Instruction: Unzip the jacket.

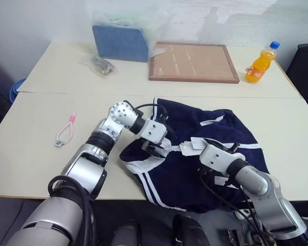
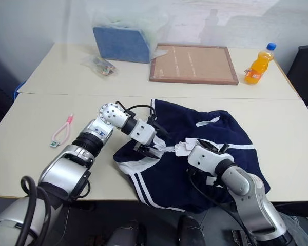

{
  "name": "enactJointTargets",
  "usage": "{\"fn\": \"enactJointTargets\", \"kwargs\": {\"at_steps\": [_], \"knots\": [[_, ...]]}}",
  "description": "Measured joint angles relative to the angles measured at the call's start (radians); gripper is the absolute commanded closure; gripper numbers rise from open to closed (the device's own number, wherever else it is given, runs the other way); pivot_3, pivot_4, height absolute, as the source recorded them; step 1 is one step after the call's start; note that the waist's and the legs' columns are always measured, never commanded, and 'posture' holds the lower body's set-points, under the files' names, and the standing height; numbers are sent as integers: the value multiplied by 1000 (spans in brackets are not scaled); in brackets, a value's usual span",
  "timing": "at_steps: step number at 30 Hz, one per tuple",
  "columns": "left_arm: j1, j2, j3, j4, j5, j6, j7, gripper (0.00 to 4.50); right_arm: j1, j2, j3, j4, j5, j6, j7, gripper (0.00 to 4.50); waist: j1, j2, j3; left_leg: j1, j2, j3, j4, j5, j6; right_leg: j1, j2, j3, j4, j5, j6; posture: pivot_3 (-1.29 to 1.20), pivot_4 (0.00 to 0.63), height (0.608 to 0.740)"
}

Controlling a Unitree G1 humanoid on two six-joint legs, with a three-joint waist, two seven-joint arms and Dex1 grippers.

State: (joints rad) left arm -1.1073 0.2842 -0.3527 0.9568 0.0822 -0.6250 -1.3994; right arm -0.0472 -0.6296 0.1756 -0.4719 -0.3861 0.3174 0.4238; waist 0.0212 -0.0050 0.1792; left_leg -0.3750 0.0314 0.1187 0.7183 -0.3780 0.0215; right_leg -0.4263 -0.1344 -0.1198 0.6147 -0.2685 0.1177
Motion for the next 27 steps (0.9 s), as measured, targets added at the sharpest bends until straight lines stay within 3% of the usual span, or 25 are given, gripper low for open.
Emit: {"fn": "enactJointTargets", "kwargs": {"at_steps": [2,6,15,16,20,25,27], "knots": [[0,0,0,-5,-1,8,0,224,-15,19,11,28,-13,-15,-10,3257,-1,0,0,0,0,0,0,0,0,0,0,0,0,0,0,0,150,740],[16,2,9,-39,-19,43,-5,224,-19,46,12,49,-15,-33,-21,4476,0,0,0,0,0,0,0,0,0,0,0,0,0,0,0,0,150,740],[20,-40,68,-320,-180,276,-78,224,15,66,-28,6,-14,-7,-22,4476,2,0,0,0,0,0,0,0,0,0,0,0,0,0,0,0,150,740],[20,-44,64,-338,-183,271,-80,224,20,72,-28,2,-14,-6,-22,4476,1,0,0,0,0,0,0,0,0,0,0,0,0,0,0,0,150,740],[20,-26,21,-292,-116,126,-65,1087,35,77,-28,1,-18,-3,-22,4500,-5,1,0,2,0,1,-1,0,-1,0,0,1,1,0,0,0,150,740],[19,34,-1,-139,-29,-34,-6,1087,60,79,-29,-14,-26,2,-22,4500,-7,0,0,1,0,1,-1,0,-1,0,0,1,0,0,0,0,150,740],[19,46,0,-123,-33,-34,-14,1421,63,79,-31,-14,-26,8,-22,4500,-4,0,0,1,0,1,-1,0,-1,0,0,1,0,0,0,0,150,740]]}}
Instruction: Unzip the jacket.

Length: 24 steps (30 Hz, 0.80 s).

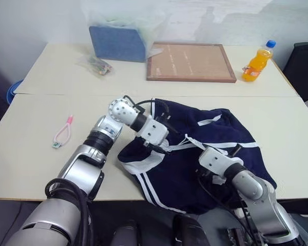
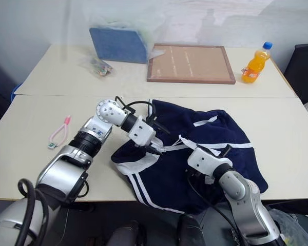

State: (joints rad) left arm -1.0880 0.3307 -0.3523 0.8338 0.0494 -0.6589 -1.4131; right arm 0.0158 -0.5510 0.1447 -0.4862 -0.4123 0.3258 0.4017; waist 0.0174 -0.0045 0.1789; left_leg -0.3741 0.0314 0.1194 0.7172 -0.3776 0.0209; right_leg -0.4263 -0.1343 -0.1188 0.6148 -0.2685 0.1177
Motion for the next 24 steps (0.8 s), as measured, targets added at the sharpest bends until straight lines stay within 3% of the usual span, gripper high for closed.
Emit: {"fn": "enactJointTargets", "kwargs": {"at_steps": [4,12,24], "knots": [[11,-2,12,-5,-44,46,-45,2481,1,0,-2,-3,0,1,0,4500,6,0,0,0,0,0,0,0,0,0,0,0,0,0,0,0,150,740],[16,-7,11,8,-24,48,-4,2481,-5,0,-3,-2,0,1,0,4500,5,0,0,0,0,0,0,0,0,0,0,0,0,0,0,0,150,740],[12,14,-13,224,98,-59,145,2481,-12,0,-38,-16,3,1,8,4500,3,0,0,1,0,0,0,0,0,0,0,0,1,0,0,0,150,740]]}}
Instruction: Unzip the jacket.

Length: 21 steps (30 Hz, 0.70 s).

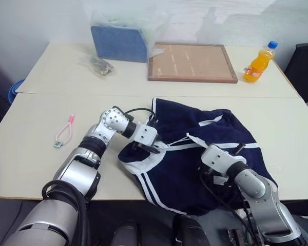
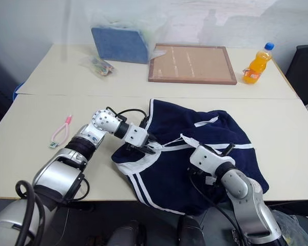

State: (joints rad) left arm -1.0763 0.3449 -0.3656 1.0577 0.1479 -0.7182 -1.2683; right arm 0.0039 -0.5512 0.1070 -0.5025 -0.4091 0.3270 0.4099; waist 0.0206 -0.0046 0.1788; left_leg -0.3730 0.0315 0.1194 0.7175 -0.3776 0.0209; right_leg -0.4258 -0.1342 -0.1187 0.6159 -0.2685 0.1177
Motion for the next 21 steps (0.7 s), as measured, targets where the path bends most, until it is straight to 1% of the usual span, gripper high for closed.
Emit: {"fn": "enactJointTargets", "kwargs": {"at_steps": [3,7,13,16,21], "knots": [[-12,-3,-3,27,11,-7,18,2481,1,3,-7,-15,9,5,1,4500,0,0,0,2,0,0,0,0,0,2,0,0,1,0,0,0,150,740],[-18,-17,-2,54,12,-7,29,2481,17,40,-42,-44,36,52,1,4500,3,0,-1,2,0,0,1,0,0,2,0,0,1,0,0,0,150,740],[-18,-27,-2,58,14,-3,36,2481,43,146,-166,-71,128,172,-19,4500,6,-1,-2,2,0,-1,1,0,0,3,-1,0,1,0,0,0,150,740],[-18,-28,-1,58,14,-2,36,2481,35,205,-253,-81,185,231,-47,4500,6,-1,-2,2,0,-1,1,0,0,3,-1,0,1,0,0,0,150,740],[-16,-30,3,58,14,0,35,2481,14,240,-376,-83,250,306,-91,4500,6,-1,-2,2,0,-1,0,0,1,3,-1,0,1,0,0,0,150,740]]}}
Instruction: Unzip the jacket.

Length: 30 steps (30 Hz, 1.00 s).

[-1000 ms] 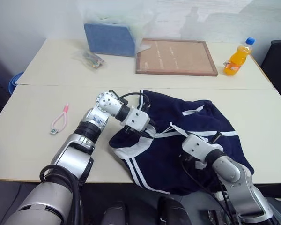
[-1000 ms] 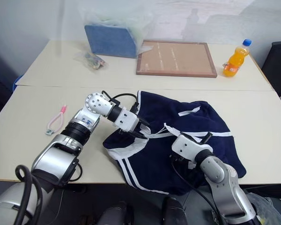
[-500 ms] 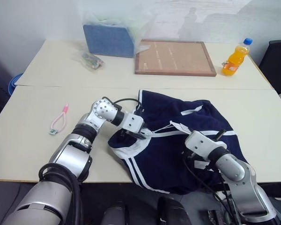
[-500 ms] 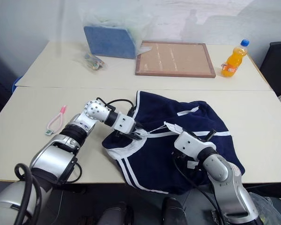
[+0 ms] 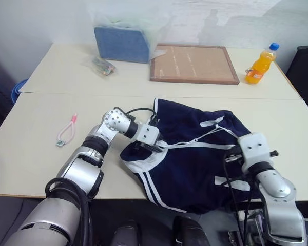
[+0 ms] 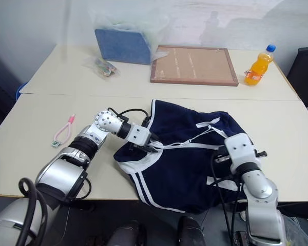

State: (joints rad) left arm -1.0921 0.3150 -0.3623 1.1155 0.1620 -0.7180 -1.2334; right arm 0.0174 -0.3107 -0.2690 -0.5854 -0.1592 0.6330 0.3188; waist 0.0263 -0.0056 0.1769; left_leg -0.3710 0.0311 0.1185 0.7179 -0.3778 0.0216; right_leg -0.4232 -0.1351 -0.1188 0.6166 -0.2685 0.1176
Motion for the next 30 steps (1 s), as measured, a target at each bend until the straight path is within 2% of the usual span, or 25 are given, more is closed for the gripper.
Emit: {"fn": "enactJointTargets", "kwargs": {"at_steps": [3,6,10,14,20,25,28,30], "knots": [[4,0,3,-1,-1,3,0,2481,-5,-17,-93,32,36,6,-8,4500,0,0,0,0,0,0,0,0,0,0,0,0,0,0,0,0,150,740],[8,-1,10,-3,-1,8,0,2481,-16,-87,-208,119,73,3,-7,4500,0,0,0,0,0,0,0,0,1,0,0,0,0,0,0,0,150,740],[18,1,21,-8,-2,15,1,2481,-58,-224,-358,292,135,-14,-1,4500,-2,2,-1,1,0,1,-1,0,1,0,-1,1,0,0,0,0,150,740],[31,7,33,-16,-4,19,2,2481,-107,-359,-438,456,172,-59,17,4500,-6,3,-2,2,0,2,-1,0,1,0,0,2,0,0,0,0,150,740],[51,12,38,-51,-4,29,11,2481,-228,-471,-443,715,219,-134,24,4500,-6,4,-2,3,0,3,-1,0,1,0,-1,3,1,0,0,0,150,740],[75,15,48,-84,-5,44,26,2481,-329,-516,-431,857,242,-184,18,4500,-6,4,-2,2,0,3,-1,0,1,0,-2,2,1,0,0,0,150,740],[87,16,52,-98,-11,55,35,2481,-330,-530,-387,873,244,-222,48,4500,-6,4,-3,2,-1,3,-1,0,1,0,-2,2,0,0,0,0,150,740],[101,20,65,-123,-23,87,32,2481,-268,-561,-305,833,238,-262,131,4500,-7,4,-3,2,0,3,-1,0,1,0,-2,2,0,0,0,0,150,740]]}}
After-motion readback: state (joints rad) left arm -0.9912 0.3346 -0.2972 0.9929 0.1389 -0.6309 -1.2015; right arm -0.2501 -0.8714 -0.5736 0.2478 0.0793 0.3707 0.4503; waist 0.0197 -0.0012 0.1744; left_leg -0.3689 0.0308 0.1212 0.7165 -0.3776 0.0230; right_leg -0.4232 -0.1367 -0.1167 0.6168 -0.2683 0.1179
